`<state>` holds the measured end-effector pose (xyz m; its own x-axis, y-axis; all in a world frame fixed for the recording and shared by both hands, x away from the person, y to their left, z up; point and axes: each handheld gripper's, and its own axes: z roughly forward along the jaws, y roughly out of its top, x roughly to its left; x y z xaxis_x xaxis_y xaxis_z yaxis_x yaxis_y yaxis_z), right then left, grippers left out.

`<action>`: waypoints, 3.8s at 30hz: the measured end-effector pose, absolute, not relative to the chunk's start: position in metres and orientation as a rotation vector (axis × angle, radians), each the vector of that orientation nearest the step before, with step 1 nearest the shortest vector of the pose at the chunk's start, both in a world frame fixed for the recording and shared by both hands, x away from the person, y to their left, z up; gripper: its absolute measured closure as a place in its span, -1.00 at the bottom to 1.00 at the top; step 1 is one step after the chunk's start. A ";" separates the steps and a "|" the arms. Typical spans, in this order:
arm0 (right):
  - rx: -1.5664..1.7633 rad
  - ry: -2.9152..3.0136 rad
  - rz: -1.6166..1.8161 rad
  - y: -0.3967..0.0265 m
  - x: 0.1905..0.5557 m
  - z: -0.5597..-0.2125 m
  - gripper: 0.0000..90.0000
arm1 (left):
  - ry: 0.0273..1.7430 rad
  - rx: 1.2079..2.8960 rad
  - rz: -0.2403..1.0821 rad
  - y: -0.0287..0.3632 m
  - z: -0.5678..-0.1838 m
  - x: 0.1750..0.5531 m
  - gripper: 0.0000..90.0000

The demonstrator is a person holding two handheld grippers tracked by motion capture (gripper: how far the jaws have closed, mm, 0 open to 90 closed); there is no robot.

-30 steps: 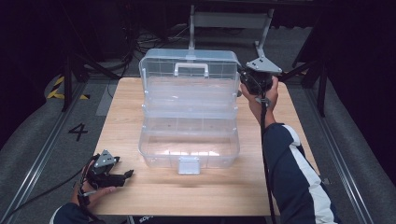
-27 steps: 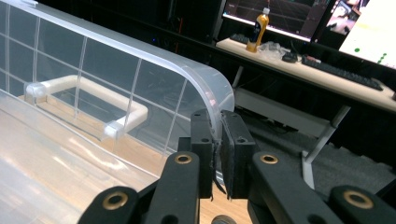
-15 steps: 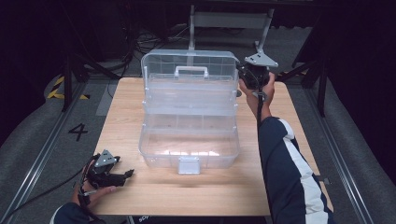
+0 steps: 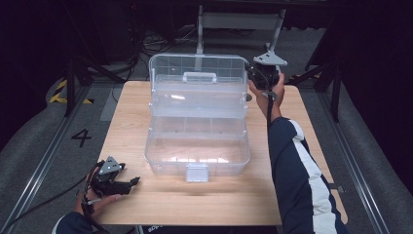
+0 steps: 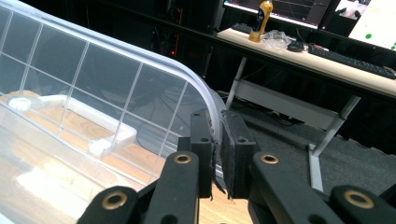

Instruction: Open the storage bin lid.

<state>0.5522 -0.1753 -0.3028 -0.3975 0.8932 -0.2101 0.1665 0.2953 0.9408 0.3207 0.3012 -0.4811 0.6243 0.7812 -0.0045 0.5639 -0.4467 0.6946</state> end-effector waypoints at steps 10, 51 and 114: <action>0.976 1.802 1.161 -0.177 0.567 -0.308 0.87 | 1.045 2.174 0.416 0.301 -0.481 0.322 -0.53; 1.103 1.890 1.112 -0.174 0.615 -0.338 0.85 | 1.058 2.176 0.402 0.301 -0.481 0.319 -0.53; 1.189 1.953 1.031 -0.182 0.620 -0.367 0.60 | 1.058 2.165 0.412 0.300 -0.482 0.318 -0.52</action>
<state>0.6196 -0.1825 -0.3671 -0.4000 0.9100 -0.1093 0.4232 0.2891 0.8587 0.3183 0.3000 -0.4816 0.6190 0.7852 -0.0137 0.5688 -0.4363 0.6972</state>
